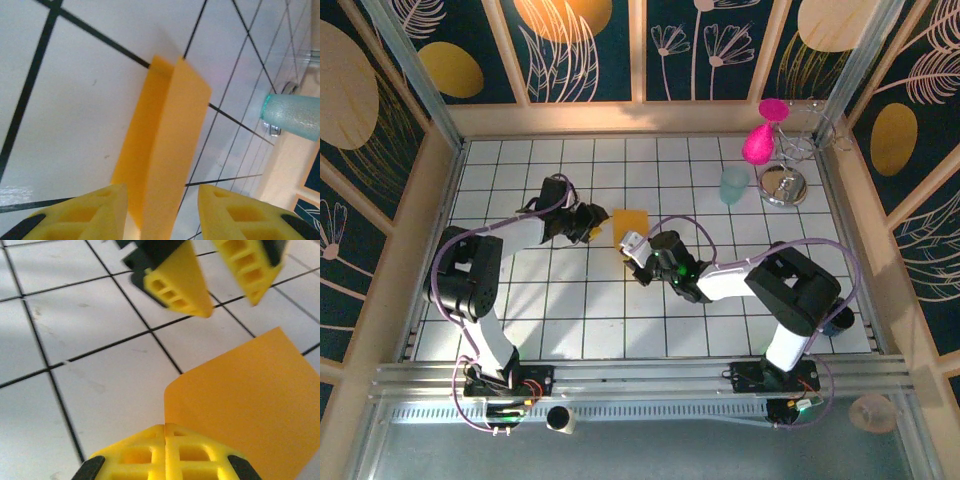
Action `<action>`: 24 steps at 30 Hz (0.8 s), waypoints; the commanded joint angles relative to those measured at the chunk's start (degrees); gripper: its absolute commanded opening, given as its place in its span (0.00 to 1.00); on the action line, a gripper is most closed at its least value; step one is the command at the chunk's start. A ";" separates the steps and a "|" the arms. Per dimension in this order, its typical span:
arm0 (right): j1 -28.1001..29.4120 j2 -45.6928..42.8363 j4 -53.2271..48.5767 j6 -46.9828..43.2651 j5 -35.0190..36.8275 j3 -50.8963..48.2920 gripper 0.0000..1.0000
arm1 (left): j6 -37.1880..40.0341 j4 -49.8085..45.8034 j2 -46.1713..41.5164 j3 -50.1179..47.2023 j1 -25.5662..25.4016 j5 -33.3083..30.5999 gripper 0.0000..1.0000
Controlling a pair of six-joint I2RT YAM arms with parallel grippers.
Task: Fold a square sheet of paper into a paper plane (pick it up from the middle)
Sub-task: Third fold the triangle at the center of the table.
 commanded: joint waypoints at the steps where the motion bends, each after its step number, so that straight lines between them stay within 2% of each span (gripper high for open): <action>1: -0.67 -1.95 0.04 5.68 -7.37 -1.64 0.00 | 1.33 1.36 -0.89 1.33 -0.81 0.67 0.41; 6: -0.70 -1.62 1.09 9.34 -10.83 -2.48 0.00 | 4.64 -1.78 2.62 5.14 -3.85 -0.02 0.37; 11: -1.12 -1.13 2.01 11.66 -13.22 -2.82 0.00 | 9.26 -8.25 8.00 10.28 -6.46 -3.32 0.32; 17: -2.62 -0.55 1.66 14.47 -16.20 -2.57 0.00 | 14.26 -16.86 14.46 17.50 -8.03 -8.61 0.26; 24: -4.51 -0.22 1.69 20.27 -16.54 -2.40 0.00 | 16.61 -21.12 18.36 20.23 -8.64 -11.35 0.22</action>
